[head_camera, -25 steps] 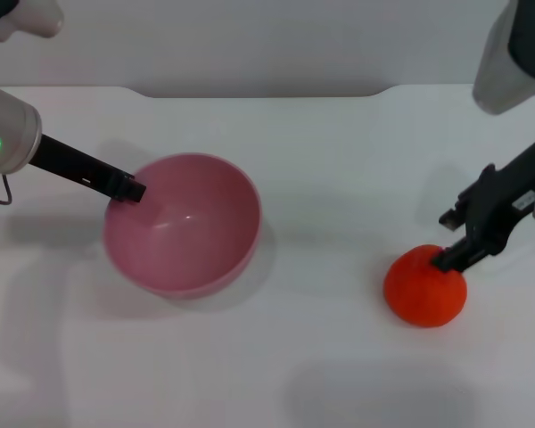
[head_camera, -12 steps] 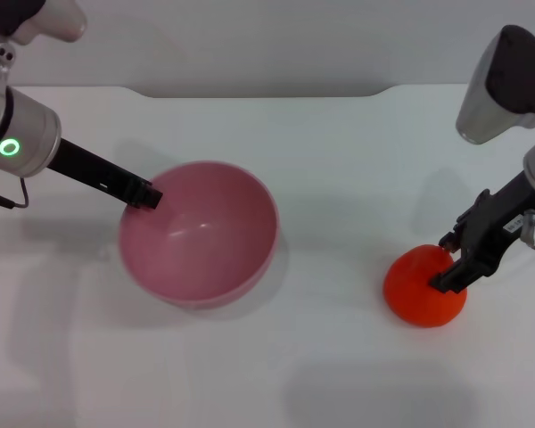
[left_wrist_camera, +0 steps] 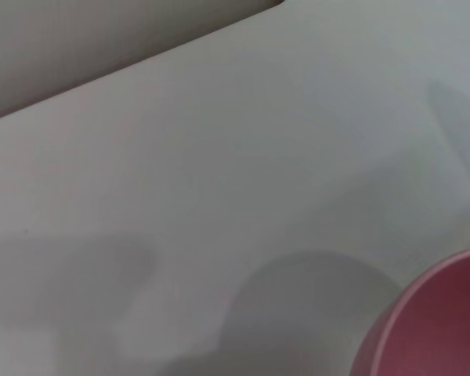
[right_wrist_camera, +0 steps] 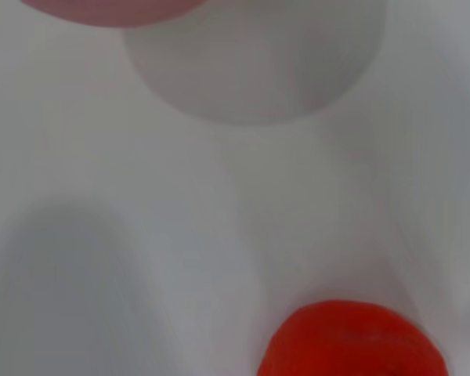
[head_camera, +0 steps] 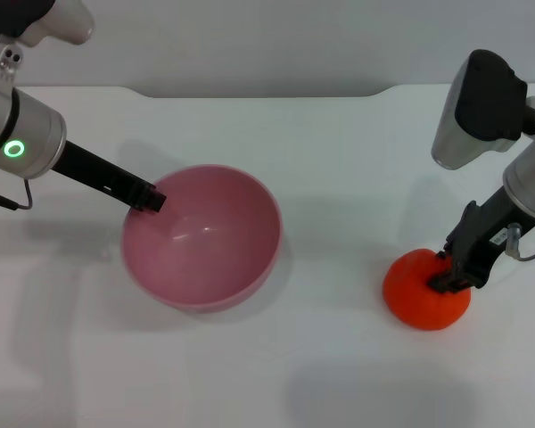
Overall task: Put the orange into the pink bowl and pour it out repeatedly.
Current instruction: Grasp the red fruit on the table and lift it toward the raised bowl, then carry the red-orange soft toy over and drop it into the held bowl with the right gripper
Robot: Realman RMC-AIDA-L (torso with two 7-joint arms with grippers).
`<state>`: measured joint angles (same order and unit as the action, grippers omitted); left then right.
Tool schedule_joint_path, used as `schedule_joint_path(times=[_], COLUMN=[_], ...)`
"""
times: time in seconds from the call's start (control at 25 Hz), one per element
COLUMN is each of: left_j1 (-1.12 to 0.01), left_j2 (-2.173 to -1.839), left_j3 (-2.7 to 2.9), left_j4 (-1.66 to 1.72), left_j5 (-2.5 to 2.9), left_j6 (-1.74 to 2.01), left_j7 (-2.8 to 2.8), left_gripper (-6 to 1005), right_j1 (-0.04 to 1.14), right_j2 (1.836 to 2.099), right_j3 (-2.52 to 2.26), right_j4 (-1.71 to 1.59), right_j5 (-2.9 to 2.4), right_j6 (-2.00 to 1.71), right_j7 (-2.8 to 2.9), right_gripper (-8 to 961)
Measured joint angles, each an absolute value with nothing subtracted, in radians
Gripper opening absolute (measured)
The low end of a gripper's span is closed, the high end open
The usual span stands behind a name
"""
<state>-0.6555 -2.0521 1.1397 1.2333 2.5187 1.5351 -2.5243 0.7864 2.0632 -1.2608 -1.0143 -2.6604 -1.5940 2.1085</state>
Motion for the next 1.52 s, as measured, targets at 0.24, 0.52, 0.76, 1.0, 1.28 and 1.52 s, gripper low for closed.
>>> schedule_joint_path(times=[0.24,0.52,0.76,1.0,1.28,1.52], left_j1=[-0.655,-0.655,-0.663,-0.670,-0.680,-0.694], left_j2=[-2.050,-2.049,-2.048,-2.051,-2.054,-2.056], left_j3=[1.140,1.140,1.140,1.163,1.169,1.171], left_j4=[1.233,1.234,1.235,1.233,1.229,1.227], left_j5=[2.519,2.519,2.520,2.520,2.518,2.513], left_j6=[1.535,1.535,1.539,1.542,1.538,1.533], left_j7=[-2.519,-2.523,-2.521,-2.520,-2.522,-2.519], left_gripper=[45,45,45,45,45,45], right_j1=[0.788,0.761,0.728,0.710,0.702,0.724], right_j2=[2.063,2.067,2.074,2.080,2.084,2.084], right_j3=[-1.262,-1.220,-1.161,-1.193,-1.326,-1.422], right_j4=[-1.023,-1.183,-1.507,-1.685,-1.656,-1.583], right_j5=[-2.661,-2.615,-2.517,-2.337,-2.228,-2.231], right_j6=[-1.594,-1.612,-1.654,-1.634,-1.566,-1.523], right_j7=[2.110,2.117,2.161,2.150,2.103,2.103], right_gripper=[280,203,161,141,136,135])
